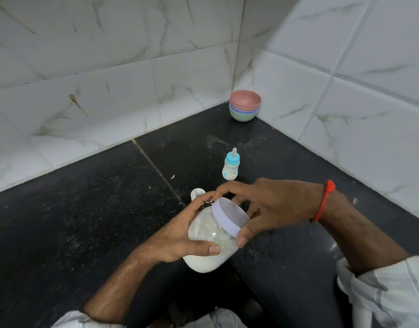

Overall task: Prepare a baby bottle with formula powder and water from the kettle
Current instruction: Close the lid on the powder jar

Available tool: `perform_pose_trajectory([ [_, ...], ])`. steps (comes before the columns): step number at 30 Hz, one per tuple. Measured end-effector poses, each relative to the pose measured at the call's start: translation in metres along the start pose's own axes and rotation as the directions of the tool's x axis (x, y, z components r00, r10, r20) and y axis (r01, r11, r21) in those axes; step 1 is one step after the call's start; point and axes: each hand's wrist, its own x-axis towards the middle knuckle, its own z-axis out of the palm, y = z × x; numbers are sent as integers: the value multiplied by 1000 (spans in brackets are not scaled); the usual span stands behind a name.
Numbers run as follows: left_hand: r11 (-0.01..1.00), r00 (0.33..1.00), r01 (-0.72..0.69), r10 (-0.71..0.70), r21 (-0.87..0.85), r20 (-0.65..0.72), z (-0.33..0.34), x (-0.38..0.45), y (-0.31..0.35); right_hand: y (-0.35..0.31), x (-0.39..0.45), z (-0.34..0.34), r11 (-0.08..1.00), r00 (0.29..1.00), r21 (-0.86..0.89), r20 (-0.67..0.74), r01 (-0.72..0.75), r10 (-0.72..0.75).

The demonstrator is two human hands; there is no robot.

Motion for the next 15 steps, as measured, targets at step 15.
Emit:
perform_pose_trajectory([
  [15,979,990,143,-140,-143,28,-4,-8,8,11,18,16,942,901,-180,-287,282,-325],
])
